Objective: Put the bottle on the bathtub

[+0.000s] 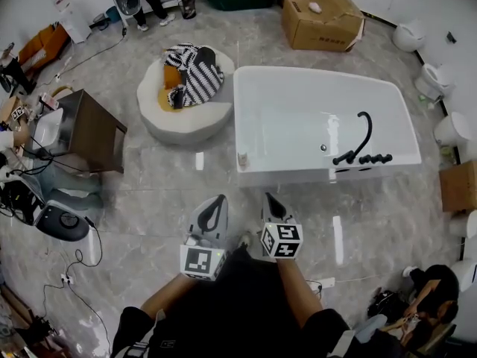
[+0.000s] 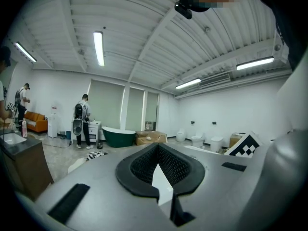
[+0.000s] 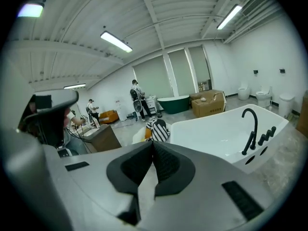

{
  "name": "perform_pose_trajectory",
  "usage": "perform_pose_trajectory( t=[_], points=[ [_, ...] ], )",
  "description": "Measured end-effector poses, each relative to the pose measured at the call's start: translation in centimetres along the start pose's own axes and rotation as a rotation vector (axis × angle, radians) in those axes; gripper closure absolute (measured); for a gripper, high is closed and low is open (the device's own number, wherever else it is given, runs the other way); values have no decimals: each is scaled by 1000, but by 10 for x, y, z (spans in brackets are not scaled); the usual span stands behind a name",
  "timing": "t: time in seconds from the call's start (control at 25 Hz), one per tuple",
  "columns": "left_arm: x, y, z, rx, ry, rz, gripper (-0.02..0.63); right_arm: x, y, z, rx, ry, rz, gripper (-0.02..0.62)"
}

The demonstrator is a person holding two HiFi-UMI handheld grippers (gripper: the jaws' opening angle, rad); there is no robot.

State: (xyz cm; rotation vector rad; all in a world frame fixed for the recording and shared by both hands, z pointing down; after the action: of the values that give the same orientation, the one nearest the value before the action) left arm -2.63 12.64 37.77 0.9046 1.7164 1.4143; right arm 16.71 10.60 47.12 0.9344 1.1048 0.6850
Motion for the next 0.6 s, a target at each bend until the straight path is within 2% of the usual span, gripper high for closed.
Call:
perform_pose_trajectory(
  t=[0.2, 0.6],
  points=[
    [14, -5, -13, 20, -10, 14, 589, 27, -13, -27, -18, 2, 72, 584],
    [38, -3, -36, 43, 17, 18, 589, 61, -21, -78, 13, 15, 141, 585]
  ],
)
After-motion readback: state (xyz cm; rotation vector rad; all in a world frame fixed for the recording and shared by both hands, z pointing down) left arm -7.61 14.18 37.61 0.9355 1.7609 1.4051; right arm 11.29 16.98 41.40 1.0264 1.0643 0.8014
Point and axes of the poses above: the fingertips, and each gripper's own axes: x backward along the fingers, z to its right, y out of its underside, the point moved 9 cm from there along x, backward along the fingers, and after that the axes turned 5 degrees about x, right-handed, at the moved point
